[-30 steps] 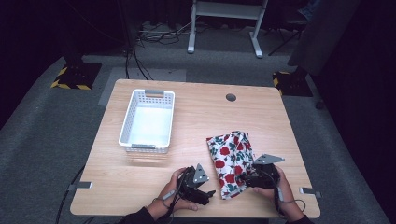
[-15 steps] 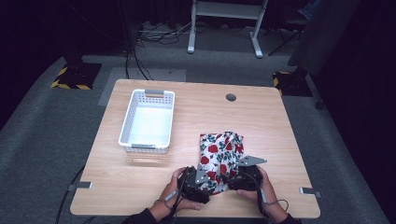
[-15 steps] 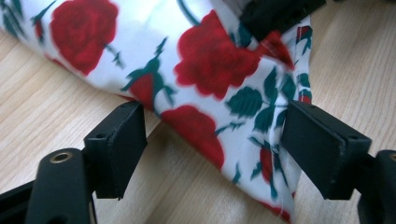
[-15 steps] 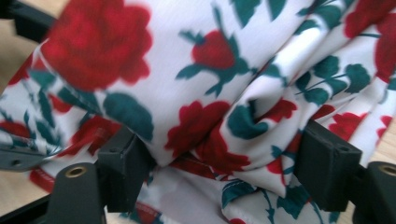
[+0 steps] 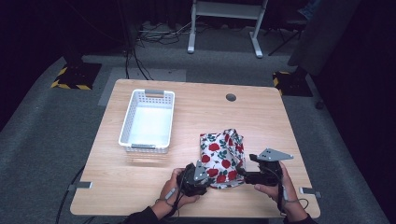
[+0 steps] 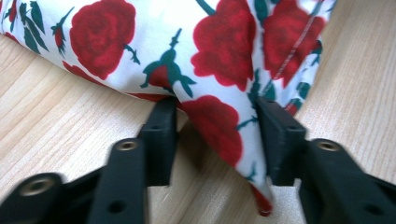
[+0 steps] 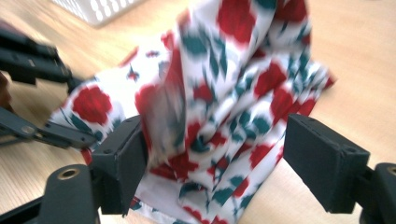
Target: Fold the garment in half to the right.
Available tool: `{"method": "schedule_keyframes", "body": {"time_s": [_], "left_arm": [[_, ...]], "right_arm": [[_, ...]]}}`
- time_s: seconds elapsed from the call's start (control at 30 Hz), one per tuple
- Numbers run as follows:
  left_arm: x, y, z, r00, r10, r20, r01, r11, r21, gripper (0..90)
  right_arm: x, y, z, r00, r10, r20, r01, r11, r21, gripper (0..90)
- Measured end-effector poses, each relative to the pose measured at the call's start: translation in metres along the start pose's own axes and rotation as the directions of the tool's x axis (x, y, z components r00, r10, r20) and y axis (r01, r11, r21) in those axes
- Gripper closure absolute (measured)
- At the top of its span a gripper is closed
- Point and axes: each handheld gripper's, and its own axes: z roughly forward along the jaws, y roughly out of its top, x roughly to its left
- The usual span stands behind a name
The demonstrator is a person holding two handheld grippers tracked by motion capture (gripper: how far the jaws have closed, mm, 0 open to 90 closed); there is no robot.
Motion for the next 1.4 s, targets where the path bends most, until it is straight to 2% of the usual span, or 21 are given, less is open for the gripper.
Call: {"method": "schedule_keyframes", "body": {"time_s": [0.23, 0.33, 0.4, 0.5, 0.57, 0.67, 0.7, 0.8, 0.87, 0.9, 1.0, 1.13, 1.23, 1.33, 1.4], "left_arm": [[0.001, 0.0, -0.002, 0.9996, 0.024, 0.013, -0.024, 0.9997, 0.009, 70.2], [0.002, 0.0, -0.001, 0.9994, 0.028, 0.02, -0.029, 0.9996, 0.008, 73.8], [0.001, 0.0, -0.002, 0.9993, 0.031, 0.021, -0.031, 0.9995, 0.009, 74.5], [0.001, 0.0, -0.002, 0.9992, 0.036, 0.018, -0.036, 0.9993, 0.007, 76.0], [0.001, 0.0, -0.002, 0.9992, 0.034, 0.02, -0.034, 0.9994, 0.007, 76.4], [0.001, -0.001, -0.002, 0.9991, 0.034, 0.023, -0.034, 0.9994, 0.005, 76.5], [0.001, -0.001, -0.002, 0.9991, 0.034, 0.023, -0.034, 0.9994, 0.005, 76.5], [0.001, -0.001, -0.002, 0.9986, 0.048, 0.024, -0.048, 0.9989, 0.004, 77.3], [0.001, -0.001, -0.002, 0.9983, 0.05, 0.028, -0.051, 0.9987, 0.004, 78.2], [0.001, -0.001, -0.002, 0.9983, 0.05, 0.028, -0.051, 0.9987, 0.004, 78.5], [0.001, -0.001, -0.002, 0.9981, 0.052, 0.031, -0.052, 0.9986, 0.003, 78.9], [0.001, -0.001, -0.002, 0.9981, 0.051, 0.035, -0.051, 0.9987, 0.002, 79.1], [0.001, -0.001, -0.002, 0.998, 0.054, 0.033, -0.054, 0.9985, 0.001, 79.4], [0.001, -0.001, -0.002, 0.9981, 0.052, 0.033, -0.052, 0.9987, 0.001, 79.4], [0.001, -0.001, -0.002, 0.9982, 0.05, 0.032, -0.05, 0.9987, 0.001, 79.5]], "right_arm": [[-0.003, 0.02, -0.013, 0.9992, -0.027, 0.029, 0.028, 0.999, -0.03, 23.8], [-0.001, 0.03, -0.02, 0.9984, -0.05, 0.027, 0.051, 0.998, -0.044, 23.9], [0.002, 0.037, -0.022, 0.9968, -0.068, 0.043, 0.07, 0.997, -0.043, 24.2], [0.005, 0.048, -0.014, 0.9917, -0.104, 0.076, 0.105, 0.994, -0.02, 24.4], [0.007, 0.056, -0.007, 0.9884, -0.129, 0.08, 0.129, 0.992, 0.003, 24.7], [0.011, 0.067, 0.006, 0.9754, -0.194, 0.105, 0.189, 0.981, 0.05, 24.5], [0.011, 0.067, 0.006, 0.9754, -0.194, 0.105, 0.189, 0.981, 0.05, 24.5], [0.008, 0.079, 0.027, 0.9685, -0.22, 0.117, 0.21, 0.973, 0.09, 24.6], [0.003, 0.082, 0.038, 0.9665, -0.223, 0.127, 0.211, 0.972, 0.105, 24.9], [0.003, 0.082, 0.038, 0.9665, -0.223, 0.127, 0.211, 0.972, 0.105, 24.9], [-0.009, 0.083, 0.059, 0.9676, -0.211, 0.138, 0.19, 0.97, 0.153, 24.9], [-0.024, 0.076, 0.079, 0.9688, -0.189, 0.16, 0.155, 0.966, 0.205, 25.1], [-0.039, 0.065, 0.085, 0.9696, -0.165, 0.181, 0.122, 0.966, 0.228, 24.8], [-0.049, 0.057, 0.083, 0.9672, -0.151, 0.204, 0.103, 0.968, 0.231, 24.5], [-0.055, 0.052, 0.08, 0.9688, -0.133, 0.209, 0.084, 0.97, 0.228, 24.3]]}}
